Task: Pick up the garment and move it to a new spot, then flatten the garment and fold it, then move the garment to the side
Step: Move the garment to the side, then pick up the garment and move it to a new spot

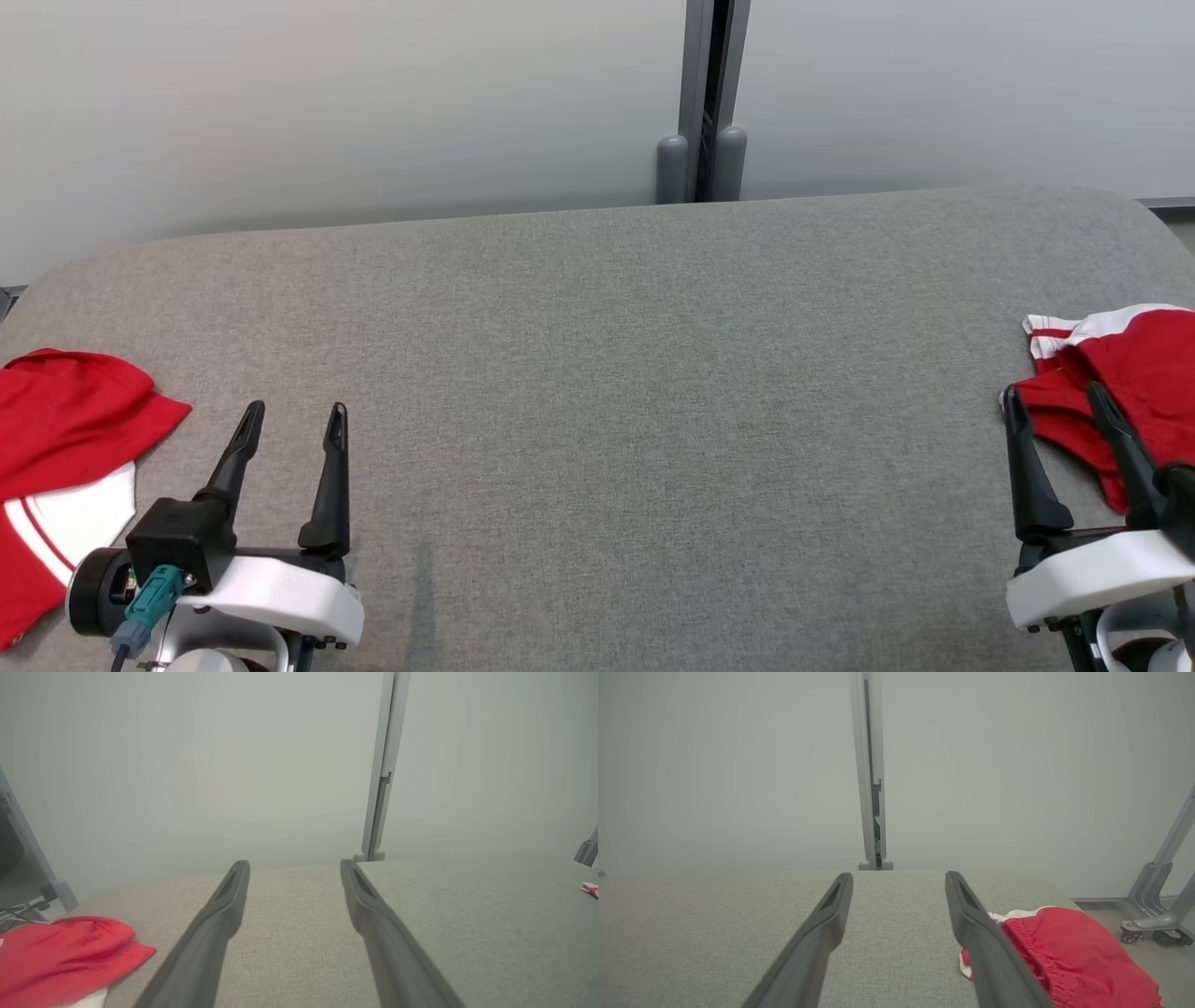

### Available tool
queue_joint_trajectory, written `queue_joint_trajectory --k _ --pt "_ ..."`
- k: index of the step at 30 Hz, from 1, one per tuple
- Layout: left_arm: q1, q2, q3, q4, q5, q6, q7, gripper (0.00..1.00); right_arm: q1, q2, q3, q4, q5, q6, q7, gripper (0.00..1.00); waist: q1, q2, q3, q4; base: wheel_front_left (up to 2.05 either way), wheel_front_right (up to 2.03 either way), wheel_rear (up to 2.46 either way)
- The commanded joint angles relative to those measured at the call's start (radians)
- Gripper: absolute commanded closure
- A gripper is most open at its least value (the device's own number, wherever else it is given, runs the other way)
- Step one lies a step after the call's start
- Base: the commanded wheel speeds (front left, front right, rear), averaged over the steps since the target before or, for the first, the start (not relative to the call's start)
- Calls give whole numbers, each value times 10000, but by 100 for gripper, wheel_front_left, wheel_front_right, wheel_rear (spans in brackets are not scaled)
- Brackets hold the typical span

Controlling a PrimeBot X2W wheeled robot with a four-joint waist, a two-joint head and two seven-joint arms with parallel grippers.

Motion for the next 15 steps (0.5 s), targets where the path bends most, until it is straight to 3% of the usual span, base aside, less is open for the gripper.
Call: queue_joint_trajectory --k 1,15 --pt "-27 45 10 24 53 16 -8 0 131 -24 -29 -15 47 -3 45 0 0 0 20 5 0 0 0" --pt "-200 18 -2 198 -68 -19 -122 0 138 -23 -88 -7 176 -3 63 0 0 0 94 55 0 0 0"
